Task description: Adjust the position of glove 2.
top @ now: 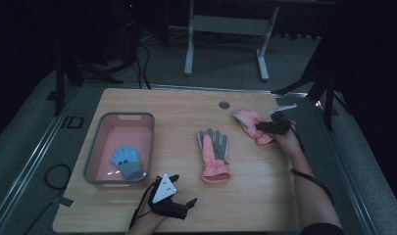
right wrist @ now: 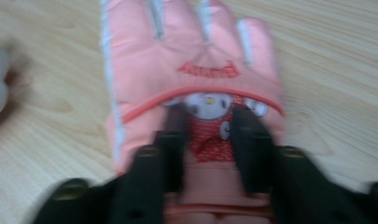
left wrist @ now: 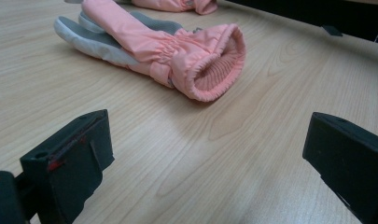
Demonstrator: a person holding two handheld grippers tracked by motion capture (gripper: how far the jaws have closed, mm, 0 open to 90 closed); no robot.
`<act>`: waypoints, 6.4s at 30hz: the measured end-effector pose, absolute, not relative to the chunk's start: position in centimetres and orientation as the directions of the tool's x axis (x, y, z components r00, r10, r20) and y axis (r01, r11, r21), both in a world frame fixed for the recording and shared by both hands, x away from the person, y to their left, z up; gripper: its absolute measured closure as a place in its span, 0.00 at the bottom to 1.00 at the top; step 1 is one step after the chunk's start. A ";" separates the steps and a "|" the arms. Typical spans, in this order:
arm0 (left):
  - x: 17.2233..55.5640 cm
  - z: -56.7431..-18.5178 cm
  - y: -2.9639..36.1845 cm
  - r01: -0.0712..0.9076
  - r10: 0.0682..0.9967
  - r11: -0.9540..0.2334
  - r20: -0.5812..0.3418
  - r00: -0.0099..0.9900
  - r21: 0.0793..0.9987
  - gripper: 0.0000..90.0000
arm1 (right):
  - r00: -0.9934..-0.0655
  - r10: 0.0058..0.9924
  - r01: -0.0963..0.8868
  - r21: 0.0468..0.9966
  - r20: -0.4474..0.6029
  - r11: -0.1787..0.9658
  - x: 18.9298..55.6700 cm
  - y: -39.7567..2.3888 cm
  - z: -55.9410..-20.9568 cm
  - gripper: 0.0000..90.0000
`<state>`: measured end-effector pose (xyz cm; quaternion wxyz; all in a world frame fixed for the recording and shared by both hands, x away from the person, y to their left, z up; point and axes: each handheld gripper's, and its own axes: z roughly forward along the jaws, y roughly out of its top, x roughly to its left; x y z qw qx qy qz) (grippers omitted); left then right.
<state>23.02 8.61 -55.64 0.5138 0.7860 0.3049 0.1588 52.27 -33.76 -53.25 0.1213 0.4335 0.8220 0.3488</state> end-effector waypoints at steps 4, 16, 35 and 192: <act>23.0 -55.6 8.6 0.315 0.645 -0.285 -0.063 0.762 0.905 0.02 | -0.578 0.813 0.640 0.655 0.066 0.402 52.2 -32.8 -53.1 0.99; 22.9 -55.3 8.5 0.303 0.650 -0.284 -0.050 0.758 0.910 0.02 | -0.417 0.906 0.654 0.717 0.074 0.242 48.9 -32.7 -49.1 1.00; 23.4 -55.0 8.0 0.267 0.646 -0.297 -0.013 0.763 0.917 0.02 | -0.188 0.972 0.647 0.762 0.144 0.012 36.3 -33.1 -44.7 1.00; 25.8 -49.6 6.5 0.350 0.705 -0.195 -0.117 0.700 0.916 0.06 | -0.635 0.772 0.402 0.863 0.021 0.307 34.8 -23.1 -45.4 0.14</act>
